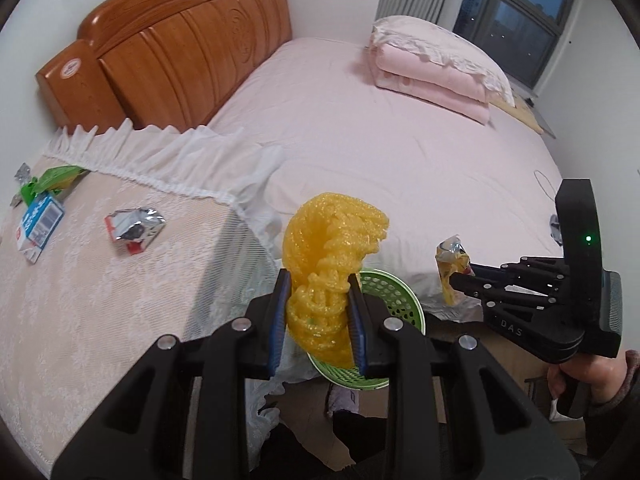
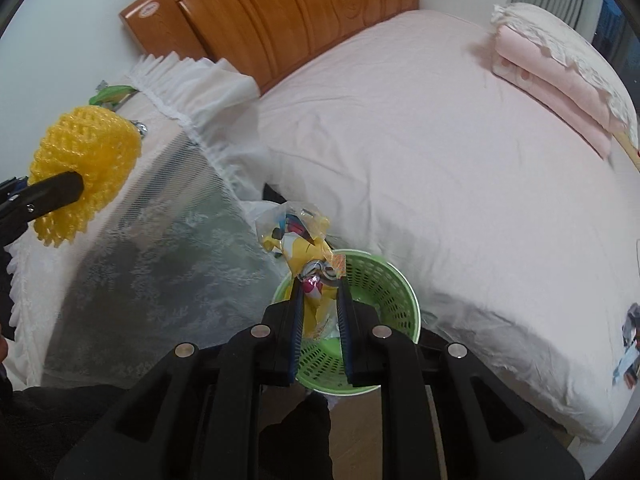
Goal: Collect trash
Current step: 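Carry both items over the green wastebasket and open both grippers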
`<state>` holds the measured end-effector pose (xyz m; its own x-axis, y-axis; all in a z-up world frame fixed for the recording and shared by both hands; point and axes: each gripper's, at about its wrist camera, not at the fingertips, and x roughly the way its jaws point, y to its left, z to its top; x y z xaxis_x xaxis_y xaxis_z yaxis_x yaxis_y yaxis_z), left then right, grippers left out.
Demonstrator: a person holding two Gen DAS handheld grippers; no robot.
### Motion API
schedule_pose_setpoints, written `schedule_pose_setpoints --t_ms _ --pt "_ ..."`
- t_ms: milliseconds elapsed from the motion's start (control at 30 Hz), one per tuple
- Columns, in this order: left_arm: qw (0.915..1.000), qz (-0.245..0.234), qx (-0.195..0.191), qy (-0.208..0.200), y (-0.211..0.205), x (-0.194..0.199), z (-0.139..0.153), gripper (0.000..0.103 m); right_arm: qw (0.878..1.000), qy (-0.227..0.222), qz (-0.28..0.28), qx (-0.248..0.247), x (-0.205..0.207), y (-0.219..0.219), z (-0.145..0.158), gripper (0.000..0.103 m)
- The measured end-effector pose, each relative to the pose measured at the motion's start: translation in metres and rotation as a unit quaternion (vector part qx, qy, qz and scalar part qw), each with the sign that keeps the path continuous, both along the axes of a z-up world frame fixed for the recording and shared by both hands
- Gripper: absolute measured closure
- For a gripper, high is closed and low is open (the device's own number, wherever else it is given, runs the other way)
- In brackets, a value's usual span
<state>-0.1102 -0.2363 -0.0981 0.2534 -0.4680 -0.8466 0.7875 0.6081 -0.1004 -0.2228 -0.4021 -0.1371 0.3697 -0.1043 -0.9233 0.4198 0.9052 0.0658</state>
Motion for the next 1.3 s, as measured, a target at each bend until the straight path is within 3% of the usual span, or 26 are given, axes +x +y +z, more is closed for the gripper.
schedule_pose_setpoints --t_ms 133,167,200,267,367,867,1033,1133,1200,1300 --pt "0.9997 -0.022 0.009 0.001 -0.02 -0.013 -0.004 0.076 1.0 0.006 -0.017 0.019 -0.014 -0.013 -0.021 0.084" --pt "0.9996 -0.026 0.011 0.001 -0.024 -0.016 -0.005 0.076 1.0 0.009 -0.017 0.023 -0.014 -0.014 -0.025 0.08" --pt "0.9995 -0.03 0.013 0.001 -0.028 -0.019 -0.006 0.076 0.999 0.015 -0.017 0.026 -0.013 -0.014 -0.03 0.072" --pt "0.9992 -0.037 0.018 0.002 -0.035 -0.024 -0.009 0.076 0.999 0.026 -0.023 0.02 -0.015 -0.015 -0.038 0.025" --pt "0.9986 -0.045 0.026 0.005 -0.043 -0.031 -0.013 0.076 0.999 0.032 -0.031 0.012 -0.018 -0.019 -0.042 0.01" --pt "0.9938 -0.094 0.054 0.027 -0.086 -0.053 -0.044 0.076 0.99 0.006 -0.14 -0.018 -0.074 -0.094 -0.01 0.007" --pt "0.992 -0.102 0.061 0.04 -0.098 -0.057 -0.053 0.075 0.988 -0.007 -0.153 -0.016 -0.081 -0.107 -0.004 0.007" --pt "0.9924 -0.1 0.056 0.046 -0.099 -0.059 -0.053 0.051 0.988 -0.007 -0.153 -0.014 -0.081 -0.108 -0.004 0.006" --pt "0.9933 -0.096 0.049 0.042 -0.097 -0.06 -0.051 0.023 0.989 -0.006 -0.148 -0.012 -0.08 -0.107 -0.004 0.006" --pt "0.9945 -0.091 0.045 0.027 -0.095 -0.063 -0.045 0.008 0.99 -0.002 -0.141 -0.013 -0.076 -0.102 -0.005 0.006"
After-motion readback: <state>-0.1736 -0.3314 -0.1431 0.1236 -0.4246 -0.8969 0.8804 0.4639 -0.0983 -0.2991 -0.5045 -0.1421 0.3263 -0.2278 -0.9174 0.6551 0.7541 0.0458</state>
